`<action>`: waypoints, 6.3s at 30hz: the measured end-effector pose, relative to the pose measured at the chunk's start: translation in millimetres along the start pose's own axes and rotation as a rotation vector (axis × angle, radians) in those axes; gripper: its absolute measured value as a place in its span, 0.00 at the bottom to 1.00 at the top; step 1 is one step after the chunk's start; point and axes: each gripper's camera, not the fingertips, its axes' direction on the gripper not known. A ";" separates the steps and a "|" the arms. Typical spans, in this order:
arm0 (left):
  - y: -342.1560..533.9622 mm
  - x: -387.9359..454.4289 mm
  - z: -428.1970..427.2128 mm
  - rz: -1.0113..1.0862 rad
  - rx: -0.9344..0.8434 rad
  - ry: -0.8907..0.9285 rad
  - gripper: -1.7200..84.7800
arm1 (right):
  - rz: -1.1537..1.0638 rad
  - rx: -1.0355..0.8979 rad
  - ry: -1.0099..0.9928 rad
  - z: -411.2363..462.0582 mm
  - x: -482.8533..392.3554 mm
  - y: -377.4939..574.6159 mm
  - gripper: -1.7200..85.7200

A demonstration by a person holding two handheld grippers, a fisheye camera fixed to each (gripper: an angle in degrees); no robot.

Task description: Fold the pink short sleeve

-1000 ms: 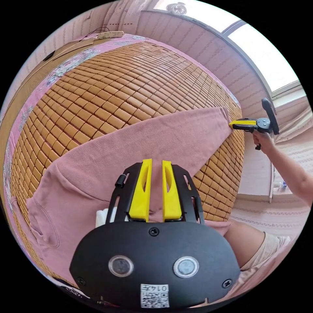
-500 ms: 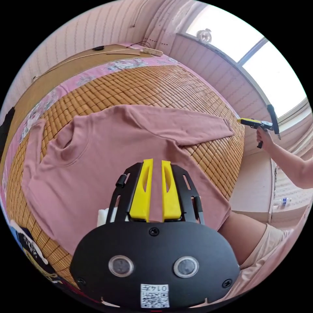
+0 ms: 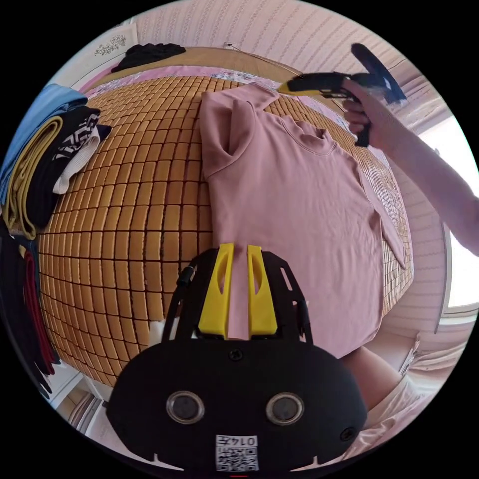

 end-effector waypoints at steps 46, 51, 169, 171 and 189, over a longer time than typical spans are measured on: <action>246.4 -199.9 -159.8 -0.399 -0.150 -0.250 0.04 | -0.305 -0.410 0.275 298.9 -208.4 -139.6 0.06; 234.7 -204.9 -202.1 -0.371 -0.055 -0.350 0.03 | -0.288 -0.395 0.241 302.7 -208.7 -147.1 0.02; -37.2 1.2 -40.8 0.113 0.083 -0.049 0.01 | 0.060 -0.104 -0.045 46.8 96.6 41.8 0.11; -34.3 -2.2 -46.5 0.055 0.125 0.004 0.01 | 0.125 -0.036 -0.073 20.2 106.9 78.1 0.09; -30.1 95.3 20.7 0.291 0.015 -0.218 0.01 | 0.559 -0.520 0.179 12.2 27.2 407.7 0.01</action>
